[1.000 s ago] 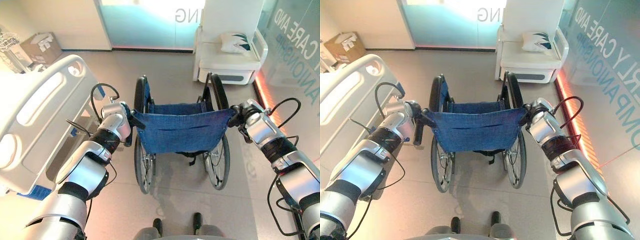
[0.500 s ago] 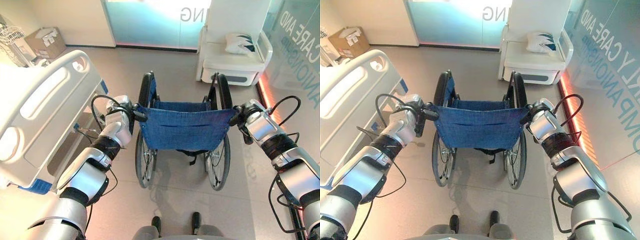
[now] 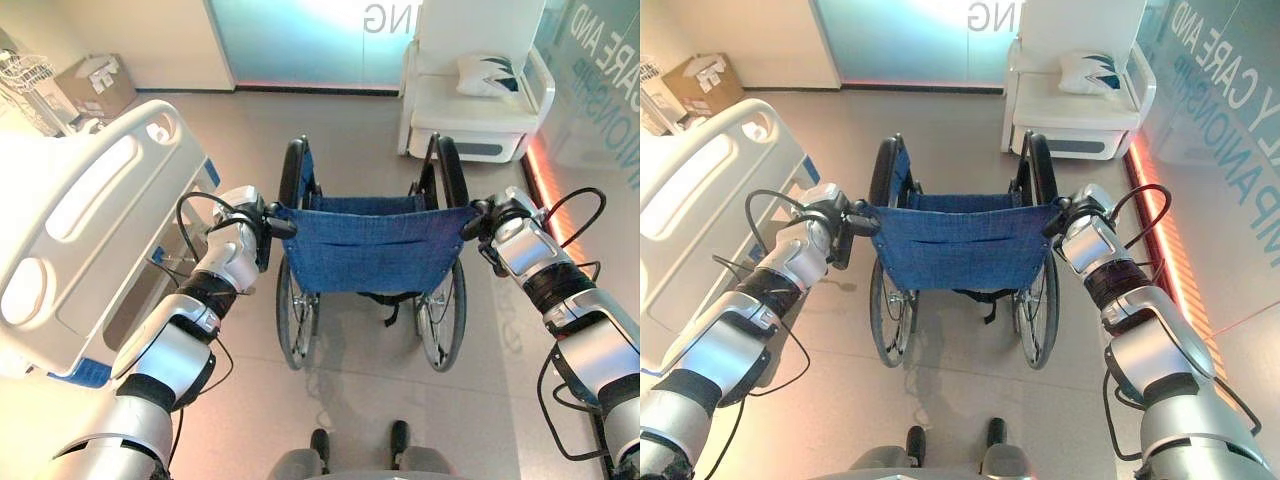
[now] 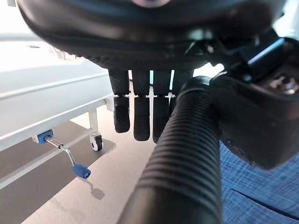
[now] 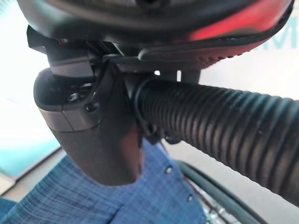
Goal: Push the wheelchair next to the bed
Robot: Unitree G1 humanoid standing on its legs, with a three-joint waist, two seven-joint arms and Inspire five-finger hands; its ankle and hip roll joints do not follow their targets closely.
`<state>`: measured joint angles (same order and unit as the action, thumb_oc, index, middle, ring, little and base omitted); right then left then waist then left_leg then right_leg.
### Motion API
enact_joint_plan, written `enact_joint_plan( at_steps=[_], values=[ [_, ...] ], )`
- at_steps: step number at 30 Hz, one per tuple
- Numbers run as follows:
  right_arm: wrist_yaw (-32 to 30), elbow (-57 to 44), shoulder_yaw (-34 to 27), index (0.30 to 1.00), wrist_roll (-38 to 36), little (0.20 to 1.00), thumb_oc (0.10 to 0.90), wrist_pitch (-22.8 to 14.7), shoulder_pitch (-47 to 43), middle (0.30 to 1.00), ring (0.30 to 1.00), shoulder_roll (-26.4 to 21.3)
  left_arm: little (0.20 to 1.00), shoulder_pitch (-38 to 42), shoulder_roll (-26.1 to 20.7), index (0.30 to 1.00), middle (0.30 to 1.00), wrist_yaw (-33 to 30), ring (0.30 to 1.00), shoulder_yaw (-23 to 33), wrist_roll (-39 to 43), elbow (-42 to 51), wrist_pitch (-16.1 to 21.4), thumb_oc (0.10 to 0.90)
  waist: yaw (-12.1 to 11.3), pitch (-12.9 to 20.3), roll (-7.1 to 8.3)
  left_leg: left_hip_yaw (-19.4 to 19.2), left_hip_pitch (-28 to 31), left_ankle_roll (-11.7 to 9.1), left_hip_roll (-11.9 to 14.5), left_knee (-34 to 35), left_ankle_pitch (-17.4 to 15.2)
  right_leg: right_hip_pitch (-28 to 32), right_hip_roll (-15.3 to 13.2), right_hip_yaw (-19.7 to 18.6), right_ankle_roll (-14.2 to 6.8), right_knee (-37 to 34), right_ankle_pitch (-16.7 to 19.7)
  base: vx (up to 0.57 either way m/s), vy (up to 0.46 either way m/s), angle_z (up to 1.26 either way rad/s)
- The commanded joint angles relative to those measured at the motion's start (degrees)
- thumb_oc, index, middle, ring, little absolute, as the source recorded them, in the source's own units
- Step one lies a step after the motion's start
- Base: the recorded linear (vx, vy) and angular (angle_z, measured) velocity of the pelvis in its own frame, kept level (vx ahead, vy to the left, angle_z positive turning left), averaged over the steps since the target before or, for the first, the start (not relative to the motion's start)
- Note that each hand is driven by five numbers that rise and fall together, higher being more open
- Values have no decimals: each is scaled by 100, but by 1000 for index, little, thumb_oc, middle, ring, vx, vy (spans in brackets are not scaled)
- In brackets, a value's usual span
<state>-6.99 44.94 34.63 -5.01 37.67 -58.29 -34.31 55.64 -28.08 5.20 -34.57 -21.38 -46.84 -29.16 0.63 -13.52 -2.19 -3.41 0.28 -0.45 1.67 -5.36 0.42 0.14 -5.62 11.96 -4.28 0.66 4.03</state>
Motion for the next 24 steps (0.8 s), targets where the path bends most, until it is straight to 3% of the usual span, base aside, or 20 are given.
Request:
enact_joint_plan(
  at_steps=[1, 3, 4, 5, 7, 9, 12, 17, 20, 22, 24],
  values=[
    [49, -212, -107, 300, -348, 300, 400, -1441, -635, 300, 300, -196, 300, -644, -674, 300, 300, -25, 300, -188, 600, -544, 360, 400, -401, -203, 50, -157, -334, 422, -390, -539, -728, -563, -308, 95, -8, 2575, -1019, 79, 164, -10],
    [-7, -267, -99, 300, -211, 300, 400, -1603, -534, 300, 300, -312, 300, -648, -700, 300, 300, -247, 300, -143, 974, -409, 496, 400, -353, -377, 2, -136, -303, 517, -390, -621, -751, -1194, -527, -20, -118, 3852, -508, 194, 127, -1],
    [-59, -300, -102, 300, -237, 300, 400, -1638, -489, 300, 300, -332, 300, -688, -689, 300, 300, -302, 300, -112, 1070, -327, 488, 400, -314, -443, 18, -84, -275, 531, -423, -660, -777, -1372, -529, -97, -150, 3850, -312, 332, -19, -3],
    [-162, -398, -148, 300, -211, 300, 400, -1628, -394, 300, 300, -364, 300, -788, -671, 300, 300, -413, 300, -30, 1199, -143, 479, 400, -236, -552, 75, 45, -196, 528, -518, -728, -855, -1595, -543, -193, -190, 3501, -3, 329, -112, -10],
    [-228, -589, -215, 300, -138, 300, 400, -1539, -305, 300, 300, -406, 300, -891, -651, 300, 300, -546, 300, 60, 1346, 129, 413, 400, -142, -669, 112, 204, -85, 485, -610, -772, -952, -1789, -583, -268, -212, 2915, 259, 311, -181, -9],
    [-215, -723, -344, 300, 3, 300, 400, -1527, -356, 300, 300, -589, 300, -856, -718, 300, 300, -827, 300, 158, 1756, 449, 550, 400, 106, -808, 144, 482, 38, 438, -713, -762, -1180, -2022, -527, -600, -266, 1522, 490, 268, -297, -4],
    [-282, -539, -383, 300, -187, 300, 400, -1638, -501, 300, 300, -730, 300, -714, -783, 300, 300, -1086, 300, 233, 2098, 519, 996, 400, 227, -731, 220, 678, -118, 401, -736, -923, -1350, -1924, -331, -899, -270, 995, 329, 168, -373, 54],
    [-90, -472, -409, 300, -397, 300, 400, -1746, -260, 300, 300, -766, 300, -885, -781, 300, 300, -1336, 300, 303, 2511, 684, 1225, 400, 215, -514, 321, 443, -25, 105, 66, -1263, -1328, -1788, -349, -450, -96, 1493, -173, 296, -321, 56],
    [-48, -444, -386, 300, -362, 300, 400, -1799, -83, 300, 300, -768, 300, -1019, -647, 300, 300, -1397, 300, 329, 2509, 637, 1315, 400, 271, -346, 338, 233, 182, -115, 631, -1451, -816, -1561, -233, -228, 81, 1471, -411, 346, -276, 48],
    [40, -433, -405, 300, -368, 300, 400, -1898, 30, 300, 300, -807, 300, -1103, -563, 300, 300, -1477, 300, 343, 2491, 597, 1379, 400, 314, -197, 380, 93, 242, -261, 1010, -1769, -246, -1359, -115, -90, 244, 1383, -578, 352, -257, 53],
    [26, -480, -425, 300, -403, 300, 400, -1936, 151, 300, 300, -829, 300, -1230, -514, 300, 300, -1573, 300, 367, 2440, 624, 1431, 400, 266, -142, 438, 109, 54, -280, 1101, -2197, 41, -1121, -2, -44, 358, 1295, -681, 434, -326, 36]
  ],
)
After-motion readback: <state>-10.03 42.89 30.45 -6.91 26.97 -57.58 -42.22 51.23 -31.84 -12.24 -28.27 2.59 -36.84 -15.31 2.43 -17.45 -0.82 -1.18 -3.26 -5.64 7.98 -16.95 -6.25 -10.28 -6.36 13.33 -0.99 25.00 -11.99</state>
